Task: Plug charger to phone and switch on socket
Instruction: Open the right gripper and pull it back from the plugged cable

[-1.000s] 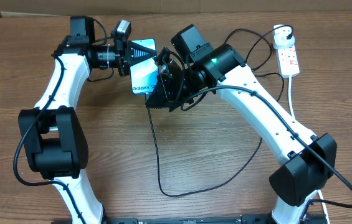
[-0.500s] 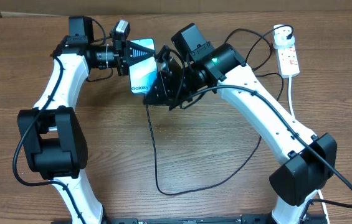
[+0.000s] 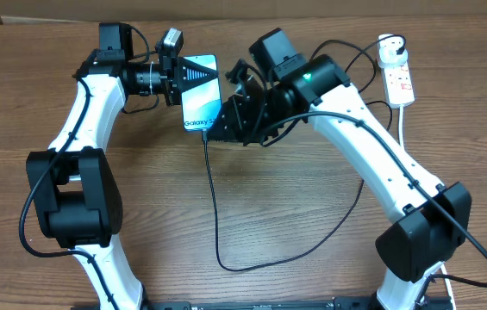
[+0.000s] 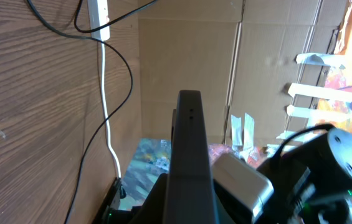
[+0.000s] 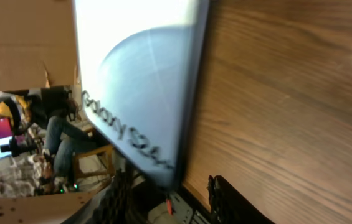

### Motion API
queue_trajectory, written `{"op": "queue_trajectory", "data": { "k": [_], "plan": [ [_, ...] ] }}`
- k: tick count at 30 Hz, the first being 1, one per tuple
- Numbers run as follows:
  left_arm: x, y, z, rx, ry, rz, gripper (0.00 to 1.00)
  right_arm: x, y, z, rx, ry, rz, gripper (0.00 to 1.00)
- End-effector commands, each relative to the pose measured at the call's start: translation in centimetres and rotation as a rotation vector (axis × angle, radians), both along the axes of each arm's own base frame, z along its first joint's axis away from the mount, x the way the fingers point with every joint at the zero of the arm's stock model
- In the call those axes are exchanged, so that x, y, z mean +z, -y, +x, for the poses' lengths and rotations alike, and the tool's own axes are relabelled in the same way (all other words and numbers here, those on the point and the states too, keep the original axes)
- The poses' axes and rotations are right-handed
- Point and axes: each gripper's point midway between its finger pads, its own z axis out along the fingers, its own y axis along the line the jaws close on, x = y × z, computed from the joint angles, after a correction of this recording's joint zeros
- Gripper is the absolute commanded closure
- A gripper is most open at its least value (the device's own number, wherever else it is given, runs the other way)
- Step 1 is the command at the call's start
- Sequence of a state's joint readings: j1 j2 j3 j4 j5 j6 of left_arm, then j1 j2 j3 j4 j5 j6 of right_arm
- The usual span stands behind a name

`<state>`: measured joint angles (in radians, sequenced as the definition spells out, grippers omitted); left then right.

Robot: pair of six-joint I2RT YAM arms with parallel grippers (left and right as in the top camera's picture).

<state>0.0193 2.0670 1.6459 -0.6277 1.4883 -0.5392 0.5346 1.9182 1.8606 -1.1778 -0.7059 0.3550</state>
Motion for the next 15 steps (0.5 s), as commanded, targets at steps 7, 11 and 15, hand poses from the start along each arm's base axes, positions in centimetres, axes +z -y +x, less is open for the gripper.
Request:
{"op": "queue_trajectory", "data": {
  "k": [7,11,15],
  "plan": [
    [-2.3,-0.4,1.6,0.088,0.038,0.172,0.96,5.1,6.7,2.7,-0.086,0.160,-0.034,0.43],
    [-5.3,-1.2,2.5,0.159,0.043,0.356,0.96,5.1,8.6,2.8,-0.096,0.161,-0.072,0.40],
    [-6.7,-0.8,2.6,0.156,0.085,0.450,0.96,4.5,9.5,3.1,-0.112,0.160,-0.116,0.39]
  ]
}}
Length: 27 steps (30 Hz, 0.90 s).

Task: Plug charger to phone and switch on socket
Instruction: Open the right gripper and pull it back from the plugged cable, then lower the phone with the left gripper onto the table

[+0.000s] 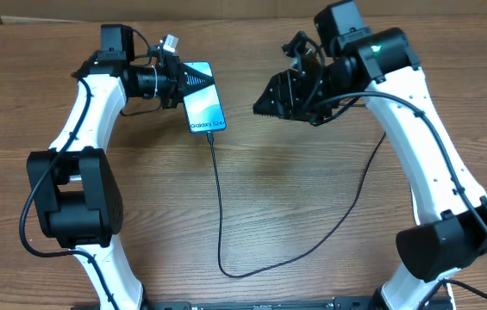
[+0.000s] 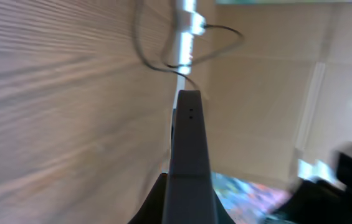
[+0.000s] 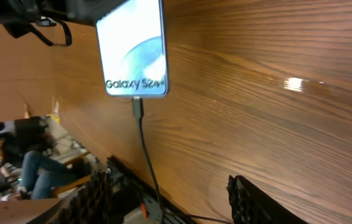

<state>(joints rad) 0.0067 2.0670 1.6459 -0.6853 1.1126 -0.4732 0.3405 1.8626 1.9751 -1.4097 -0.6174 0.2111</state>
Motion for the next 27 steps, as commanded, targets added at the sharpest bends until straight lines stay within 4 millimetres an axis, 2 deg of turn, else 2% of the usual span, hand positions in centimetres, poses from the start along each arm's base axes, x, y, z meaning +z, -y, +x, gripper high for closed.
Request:
{"op": "queue_trajectory", "data": {
  "k": [1,5,11,15,21,27],
  "plan": [
    [-1.3,0.4,0.5,-0.004,0.076,0.141,0.96,1.3,0.5,0.3,0.011,0.081,-0.022,0.38],
    [-3.1,0.3,0.7,0.003,0.097,0.277,0.96,1.3,0.5,0.3,0.011,0.081,-0.023,0.37],
    [-5.4,-1.1,0.7,0.014,0.093,0.433,0.96,1.3,0.5,0.3,0.011,0.080,-0.023,0.37],
    [-6.6,-0.8,0.9,0.007,0.076,0.420,0.96,1.3,0.5,0.3,0.011,0.081,-0.022,0.37],
    [-10.9,-0.3,0.5,-0.021,-0.003,0.451,0.96,1.3,0.6,0.2,0.011,0.077,-0.024,0.37],
    [-12.1,-0.1,0.6,-0.033,0.005,0.498,0.96,1.2,0.6,0.0,0.012,0.066,-0.028,0.37]
  ]
}}
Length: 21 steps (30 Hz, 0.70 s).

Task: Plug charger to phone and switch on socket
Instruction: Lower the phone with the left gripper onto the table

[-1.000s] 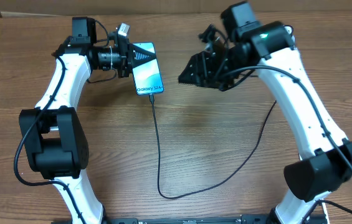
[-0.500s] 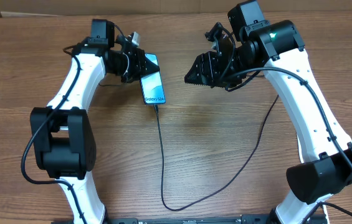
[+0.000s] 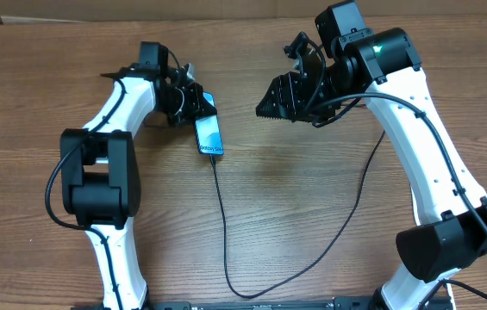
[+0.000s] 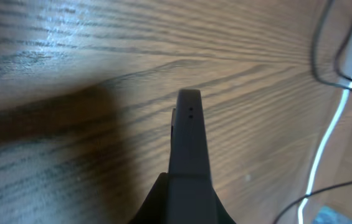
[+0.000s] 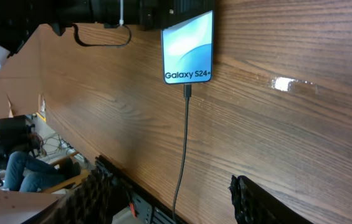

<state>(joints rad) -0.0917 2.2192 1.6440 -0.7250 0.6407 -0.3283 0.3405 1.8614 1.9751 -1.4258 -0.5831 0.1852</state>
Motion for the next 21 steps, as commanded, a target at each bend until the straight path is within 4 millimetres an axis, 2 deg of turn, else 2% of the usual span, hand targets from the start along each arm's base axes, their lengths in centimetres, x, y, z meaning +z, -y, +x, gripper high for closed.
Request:
{"op": "queue_trajectory", "data": {
  "k": [1,11,21],
  "plan": [
    [0.6,0.4,0.6,-0.031,0.058,0.035,0.96,1.6,0.1,0.1,0.004,0.054,0.010,0.37],
    [-1.7,-0.8,0.7,0.005,0.030,0.146,0.96,1.5,0.2,0.2,0.000,0.057,-0.001,0.37],
    [-2.0,-0.8,0.5,0.007,0.017,0.149,0.95,1.4,0.3,0.2,-0.003,0.060,-0.007,0.37]
  ]
}}
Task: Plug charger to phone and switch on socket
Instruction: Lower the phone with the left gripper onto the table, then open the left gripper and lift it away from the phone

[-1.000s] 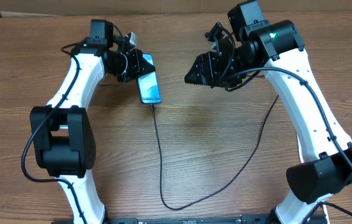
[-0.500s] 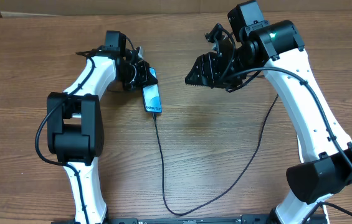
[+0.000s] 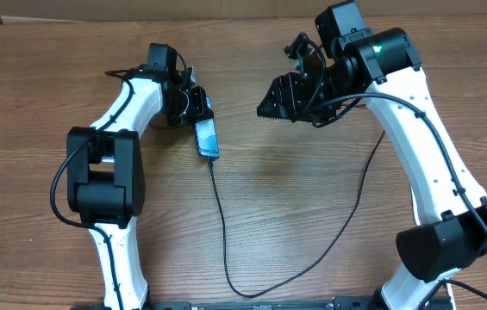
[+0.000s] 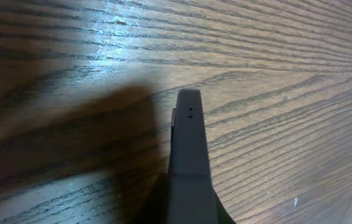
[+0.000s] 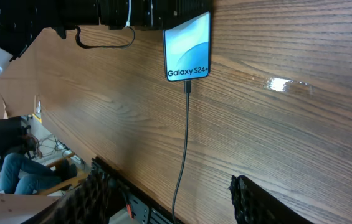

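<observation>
The phone [image 3: 208, 138], its lit screen reading Galaxy S24+, is held by its top end in my shut left gripper [image 3: 192, 109], turned partly on edge and low over the table. The left wrist view shows its dark edge [image 4: 188, 143] above its own shadow. The black charger cable [image 3: 220, 215] is plugged into the phone's lower end. In the right wrist view the screen [image 5: 188, 46] and the cable [image 5: 185, 137] show too. My right gripper [image 3: 279, 96] hangs open and empty to the right of the phone. The socket is hidden behind the right arm.
The cable loops down to the front of the wooden table [image 3: 312, 215] and back up towards the right arm [image 3: 415, 146]. The left arm [image 3: 131, 95] reaches in from the left.
The left gripper has turned the phone a little more on edge and lowered it slightly, with the shadow beneath now closer. The right gripper has stayed where it was, still open.
First the left gripper held the phone up at the back while the right gripper was at its lower end. Then the right gripper was open and away to the right, with the cable left in the phone. The left gripper then held the phone lower, nearer the table.
</observation>
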### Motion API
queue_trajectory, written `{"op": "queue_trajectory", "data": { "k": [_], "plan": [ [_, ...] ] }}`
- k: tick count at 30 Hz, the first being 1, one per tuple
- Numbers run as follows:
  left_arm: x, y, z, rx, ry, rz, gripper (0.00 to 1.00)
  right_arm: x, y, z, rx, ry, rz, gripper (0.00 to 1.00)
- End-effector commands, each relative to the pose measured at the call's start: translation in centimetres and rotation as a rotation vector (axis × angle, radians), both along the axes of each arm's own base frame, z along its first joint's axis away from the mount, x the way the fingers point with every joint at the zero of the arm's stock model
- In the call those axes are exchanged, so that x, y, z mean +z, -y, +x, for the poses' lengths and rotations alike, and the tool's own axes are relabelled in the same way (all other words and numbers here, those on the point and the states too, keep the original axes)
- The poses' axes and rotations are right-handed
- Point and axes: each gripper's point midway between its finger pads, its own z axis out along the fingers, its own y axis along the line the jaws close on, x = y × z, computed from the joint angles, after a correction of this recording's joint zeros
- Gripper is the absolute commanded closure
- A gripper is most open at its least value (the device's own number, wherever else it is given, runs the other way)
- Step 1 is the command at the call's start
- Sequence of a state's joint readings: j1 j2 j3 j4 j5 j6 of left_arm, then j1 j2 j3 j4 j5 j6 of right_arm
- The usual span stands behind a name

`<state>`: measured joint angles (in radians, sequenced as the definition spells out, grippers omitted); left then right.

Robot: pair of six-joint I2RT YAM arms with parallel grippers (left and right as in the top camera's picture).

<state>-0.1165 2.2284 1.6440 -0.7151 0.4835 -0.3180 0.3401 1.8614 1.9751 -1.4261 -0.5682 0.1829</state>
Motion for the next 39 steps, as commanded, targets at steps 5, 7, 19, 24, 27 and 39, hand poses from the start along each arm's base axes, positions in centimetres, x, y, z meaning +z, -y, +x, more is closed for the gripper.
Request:
{"op": "queue_trajectory", "data": {
  "k": [5,7,19,24,27,39],
  "plan": [
    [-0.2,0.2,0.0,-0.001,-0.010,-0.003,0.82,1.5,0.1,0.1,0.001,0.054,0.006,0.37],
    [-0.2,0.2,0.0,-0.001,-0.010,-0.003,0.76,1.5,0.1,0.1,0.001,0.053,0.006,0.37],
    [-0.4,0.0,-0.3,0.002,-0.029,0.002,0.63,1.5,0.1,0.1,0.001,0.053,0.006,0.37],
    [-0.8,-0.7,-0.6,0.013,-0.043,0.045,0.63,1.5,0.1,0.1,0.001,0.053,0.006,0.37],
    [-1.1,-1.3,-0.7,0.021,-0.049,0.081,0.62,1.5,0.1,0.1,0.001,0.053,0.006,0.37],
    [8.2,-8.2,1.3,0.136,-0.038,0.355,0.53,1.6,2.2,0.4,-0.015,0.094,-0.082,0.25]
  ]
}}
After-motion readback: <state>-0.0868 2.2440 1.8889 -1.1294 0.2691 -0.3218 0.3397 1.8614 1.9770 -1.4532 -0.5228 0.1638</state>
